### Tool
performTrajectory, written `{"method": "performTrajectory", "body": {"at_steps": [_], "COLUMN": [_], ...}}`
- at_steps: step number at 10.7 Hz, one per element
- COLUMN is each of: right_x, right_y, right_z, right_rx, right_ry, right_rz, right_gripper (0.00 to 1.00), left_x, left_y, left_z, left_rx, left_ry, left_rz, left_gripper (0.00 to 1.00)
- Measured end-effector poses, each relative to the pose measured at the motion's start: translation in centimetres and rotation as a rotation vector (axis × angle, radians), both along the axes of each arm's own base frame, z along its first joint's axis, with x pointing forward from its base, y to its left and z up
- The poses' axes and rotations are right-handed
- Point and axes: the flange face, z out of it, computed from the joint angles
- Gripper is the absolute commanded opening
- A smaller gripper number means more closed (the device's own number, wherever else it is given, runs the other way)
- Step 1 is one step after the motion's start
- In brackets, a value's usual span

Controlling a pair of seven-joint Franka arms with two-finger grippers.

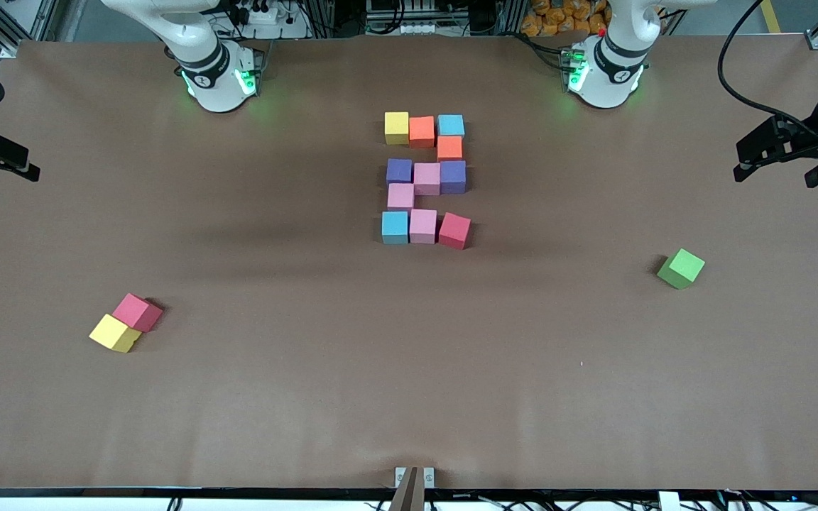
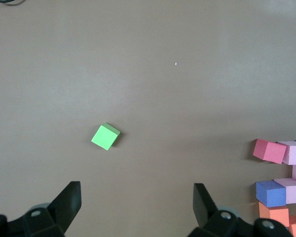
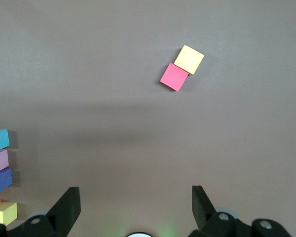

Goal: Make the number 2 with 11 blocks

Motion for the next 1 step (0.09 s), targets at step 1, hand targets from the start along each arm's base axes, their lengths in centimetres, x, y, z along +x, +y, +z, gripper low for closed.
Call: {"method": "performTrajectory", "body": {"at_steps": [1], "right_x": [0.00], "right_y": [0.00], "right_z": [0.00], "right_rx": [0.000], "right_ry": [0.000], "right_rz": [0.000], "right_gripper": [1.00], "left_x": [-0.07], "left_y": [-0.03], "left_z": [-0.08], "left_rx": [0.001], "left_ry": [0.007], "left_rz": [-0.001], "left_gripper": [1.00]}}
